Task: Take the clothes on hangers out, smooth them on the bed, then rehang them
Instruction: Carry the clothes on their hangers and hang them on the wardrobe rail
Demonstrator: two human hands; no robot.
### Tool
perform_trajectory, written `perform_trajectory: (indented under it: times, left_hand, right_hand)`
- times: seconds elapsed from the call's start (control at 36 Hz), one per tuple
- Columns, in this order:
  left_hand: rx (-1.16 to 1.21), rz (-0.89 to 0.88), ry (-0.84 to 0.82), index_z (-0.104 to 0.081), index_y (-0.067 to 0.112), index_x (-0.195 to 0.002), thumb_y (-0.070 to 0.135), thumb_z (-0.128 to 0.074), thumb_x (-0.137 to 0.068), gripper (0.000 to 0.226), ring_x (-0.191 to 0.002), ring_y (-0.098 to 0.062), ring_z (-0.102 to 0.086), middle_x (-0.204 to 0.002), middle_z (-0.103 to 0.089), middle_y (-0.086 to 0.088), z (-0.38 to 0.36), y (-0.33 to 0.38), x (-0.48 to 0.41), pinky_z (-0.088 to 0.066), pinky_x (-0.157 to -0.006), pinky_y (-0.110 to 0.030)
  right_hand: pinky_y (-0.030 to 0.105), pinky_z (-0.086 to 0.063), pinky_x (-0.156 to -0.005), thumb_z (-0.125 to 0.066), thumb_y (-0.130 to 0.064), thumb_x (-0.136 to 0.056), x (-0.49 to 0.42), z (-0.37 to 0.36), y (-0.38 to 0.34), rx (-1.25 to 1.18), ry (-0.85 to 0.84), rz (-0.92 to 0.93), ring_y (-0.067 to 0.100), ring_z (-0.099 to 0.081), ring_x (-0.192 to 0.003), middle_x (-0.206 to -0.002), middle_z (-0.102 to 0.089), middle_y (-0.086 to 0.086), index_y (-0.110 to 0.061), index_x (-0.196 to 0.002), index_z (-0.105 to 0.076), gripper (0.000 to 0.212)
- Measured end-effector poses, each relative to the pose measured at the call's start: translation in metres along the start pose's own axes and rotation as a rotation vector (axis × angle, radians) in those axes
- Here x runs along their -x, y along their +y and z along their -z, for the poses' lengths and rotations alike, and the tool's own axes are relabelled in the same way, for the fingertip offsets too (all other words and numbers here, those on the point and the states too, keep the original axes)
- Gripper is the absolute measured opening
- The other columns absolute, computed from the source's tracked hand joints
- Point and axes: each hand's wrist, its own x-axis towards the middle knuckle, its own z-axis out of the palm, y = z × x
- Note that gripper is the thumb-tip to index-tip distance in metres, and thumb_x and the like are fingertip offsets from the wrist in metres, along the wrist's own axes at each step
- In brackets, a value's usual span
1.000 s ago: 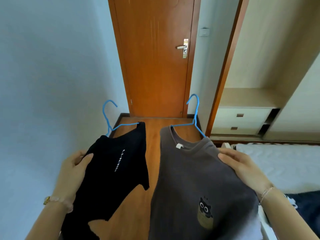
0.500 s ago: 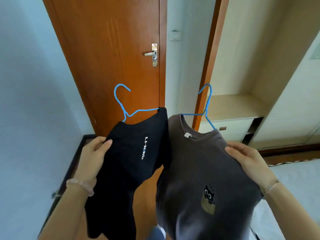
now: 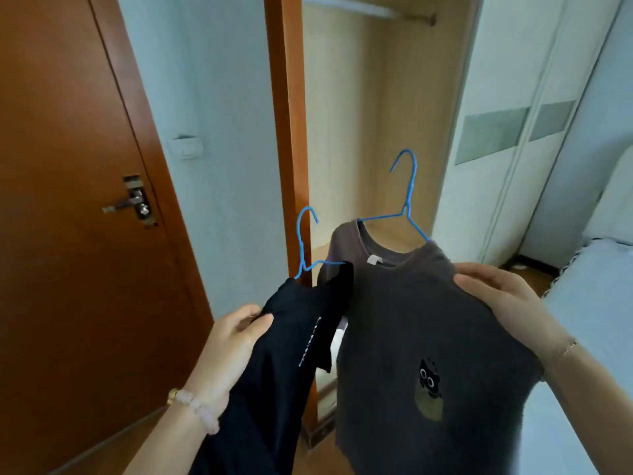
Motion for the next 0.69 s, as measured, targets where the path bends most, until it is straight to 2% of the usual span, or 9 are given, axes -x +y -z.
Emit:
perform_trajectory:
  times: [0.08,0.14,0.19,0.28,0.39,0.5,0.58,0.69]
  left_hand:
    - [0.084,-0.003,-0.027,-0.065,-0.001,-0.096,0.008,-0.056,-0.090,0.015,-0.097,-0.028,-0.063,-0.102,-0.068,-0.022,-0.023,0.017,-0.058,-0.044,-0.087,-0.033]
    - [0.169,0.012,-0.061,-0.066,0.002,-0.097,0.008,-0.055,-0.090,0.015,-0.095,-0.025,-0.065,-0.100,-0.071,-0.015,-0.039,0.030,-0.094,-0.047,-0.085,-0.032]
    - [0.254,0.016,-0.104,-0.068,0.006,-0.094,0.007,-0.053,-0.091,0.015,-0.091,-0.022,-0.067,-0.094,-0.074,-0.008,-0.055,0.043,-0.131,-0.050,-0.083,-0.030]
    - [0.292,-0.020,-0.136,-0.068,0.007,-0.098,0.008,-0.051,-0.092,0.018,-0.100,-0.025,-0.066,-0.102,-0.072,-0.010,-0.080,0.061,-0.188,-0.049,-0.095,-0.039]
    - [0.316,-0.075,-0.183,-0.070,0.013,-0.095,0.011,-0.052,-0.093,0.018,-0.098,-0.025,-0.067,-0.096,-0.074,-0.007,-0.113,0.085,-0.261,-0.050,-0.094,-0.042]
    - [0.379,-0.152,-0.247,-0.069,0.012,-0.091,0.007,-0.057,-0.089,0.013,-0.090,-0.023,-0.068,-0.088,-0.075,-0.006,-0.141,0.109,-0.324,-0.052,-0.080,-0.031]
    - [0.425,-0.217,-0.236,-0.067,0.009,-0.086,0.000,-0.052,-0.091,0.019,-0.073,-0.013,-0.069,-0.075,-0.075,-0.003,-0.157,0.122,-0.366,-0.054,-0.063,-0.019]
    - [0.433,-0.276,-0.162,-0.067,0.011,-0.087,-0.002,-0.051,-0.091,0.020,-0.068,-0.009,-0.068,-0.073,-0.075,-0.002,-0.181,0.135,-0.422,-0.052,-0.063,-0.017]
  right_hand:
    - [-0.001,-0.049,-0.060,-0.057,-0.010,-0.096,-0.048,0.003,0.000,0.015,0.062,0.020,-0.010,-0.065,-0.063,-0.070,-0.075,-0.020,-0.025,-0.087,-0.071,0.022]
    - [0.002,-0.051,-0.062,-0.057,-0.010,-0.096,-0.081,0.005,0.005,0.019,0.091,0.019,-0.008,-0.066,-0.065,-0.071,-0.076,-0.018,-0.023,-0.088,-0.072,0.022]
    - [0.011,-0.055,-0.068,-0.058,-0.013,-0.097,-0.115,0.005,0.009,0.036,0.122,0.022,-0.003,-0.068,-0.071,-0.076,-0.078,-0.014,-0.023,-0.091,-0.073,0.019]
    - [0.024,-0.056,-0.075,-0.059,-0.015,-0.096,-0.170,0.010,0.015,0.059,0.141,0.036,0.013,-0.071,-0.085,-0.090,-0.079,0.000,-0.018,-0.098,-0.075,0.017]
    - [0.021,-0.055,-0.075,-0.059,-0.013,-0.096,-0.248,0.014,0.019,0.094,0.126,0.041,0.018,-0.072,-0.090,-0.092,-0.079,0.004,-0.017,-0.098,-0.076,0.017]
    - [0.009,-0.051,-0.067,-0.059,-0.008,-0.095,-0.313,0.014,0.015,0.078,0.116,0.065,0.010,-0.073,-0.080,-0.085,-0.080,0.000,-0.018,-0.091,-0.076,0.020]
    - [0.006,-0.050,-0.066,-0.059,-0.007,-0.094,-0.354,0.014,0.011,0.049,0.104,0.087,0.009,-0.073,-0.079,-0.088,-0.079,0.000,-0.017,-0.092,-0.076,0.020]
    - [0.003,-0.049,-0.064,-0.061,-0.003,-0.093,-0.411,0.017,0.007,0.048,0.108,0.138,0.000,-0.071,-0.071,-0.084,-0.080,0.001,-0.015,-0.092,-0.077,0.020]
